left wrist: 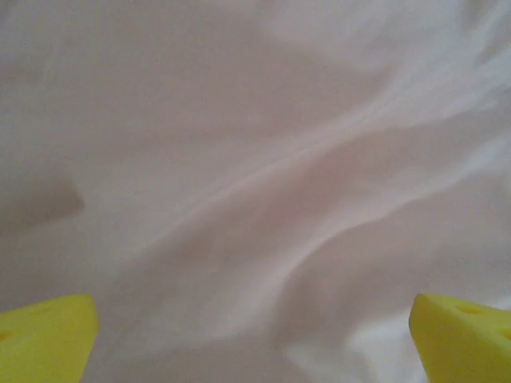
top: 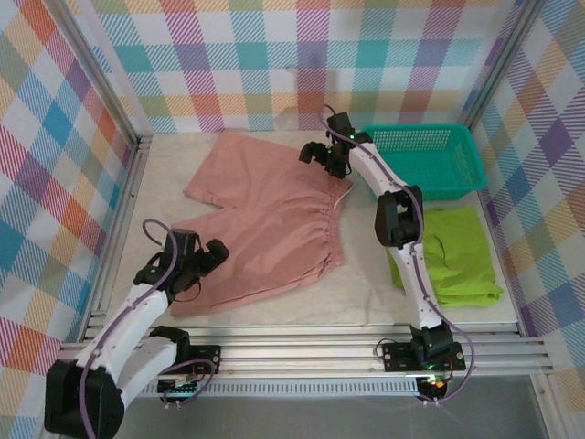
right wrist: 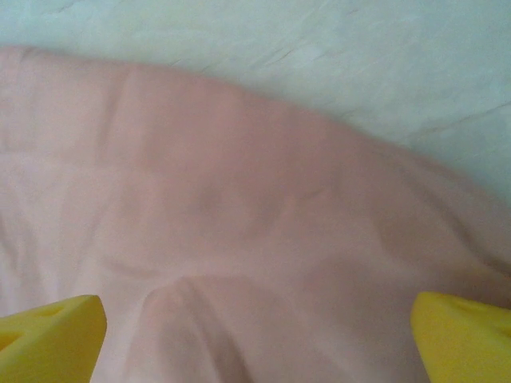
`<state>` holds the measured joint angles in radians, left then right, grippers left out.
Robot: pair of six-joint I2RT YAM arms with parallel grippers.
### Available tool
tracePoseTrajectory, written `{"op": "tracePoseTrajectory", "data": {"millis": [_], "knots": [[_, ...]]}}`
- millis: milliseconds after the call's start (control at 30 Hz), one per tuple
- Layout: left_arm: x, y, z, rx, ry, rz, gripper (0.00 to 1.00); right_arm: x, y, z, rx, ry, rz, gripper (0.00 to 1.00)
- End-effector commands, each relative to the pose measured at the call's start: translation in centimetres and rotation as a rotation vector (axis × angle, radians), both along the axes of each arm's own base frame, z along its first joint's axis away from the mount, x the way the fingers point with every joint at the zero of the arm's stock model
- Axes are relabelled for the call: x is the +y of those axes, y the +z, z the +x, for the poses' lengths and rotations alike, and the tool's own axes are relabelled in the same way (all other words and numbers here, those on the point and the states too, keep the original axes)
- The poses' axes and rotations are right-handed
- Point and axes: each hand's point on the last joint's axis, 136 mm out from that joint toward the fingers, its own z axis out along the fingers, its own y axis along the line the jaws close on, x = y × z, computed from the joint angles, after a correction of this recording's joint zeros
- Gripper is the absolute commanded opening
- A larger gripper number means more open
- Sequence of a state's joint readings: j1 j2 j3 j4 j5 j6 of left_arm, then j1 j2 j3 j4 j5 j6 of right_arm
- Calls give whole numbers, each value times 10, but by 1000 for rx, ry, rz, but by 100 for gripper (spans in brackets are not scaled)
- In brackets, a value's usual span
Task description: Fold and stack the shorts
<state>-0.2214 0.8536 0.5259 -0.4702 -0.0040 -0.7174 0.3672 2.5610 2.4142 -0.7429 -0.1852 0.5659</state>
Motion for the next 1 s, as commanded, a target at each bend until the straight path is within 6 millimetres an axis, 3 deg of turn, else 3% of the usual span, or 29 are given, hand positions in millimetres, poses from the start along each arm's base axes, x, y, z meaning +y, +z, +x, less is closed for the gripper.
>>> {"op": "tracePoseTrajectory", "data": {"millis": [0, 67, 167, 333, 433, 533, 667, 833, 967], "knots": [[1, 35, -2, -35, -5, 14, 100, 38, 118, -38, -199, 129, 78, 98], [-2, 39, -4, -22, -18, -2, 100, 38, 128, -68, -201, 130, 82, 98], [-6, 30, -8, 33, -25, -21, 100, 34, 116, -116, -154, 126, 97, 99], [-14, 8, -10, 87, -39, -55, 100, 20, 64, -200, -28, 121, 87, 98], [-15, -6, -13, 108, -36, -62, 100, 7, 27, -240, 71, 108, 71, 99], [-12, -15, -17, 131, -28, -49, 100, -12, -10, -260, 127, 71, 24, 99], [-5, -20, -21, 150, -8, -18, 100, -32, -40, -265, 175, 43, -53, 99], [3, -18, -24, 151, 19, 21, 100, -45, -60, -282, 260, 17, -74, 99], [3, -16, -23, 146, 18, 16, 100, -68, -59, -307, 278, -14, -100, 100]]}}
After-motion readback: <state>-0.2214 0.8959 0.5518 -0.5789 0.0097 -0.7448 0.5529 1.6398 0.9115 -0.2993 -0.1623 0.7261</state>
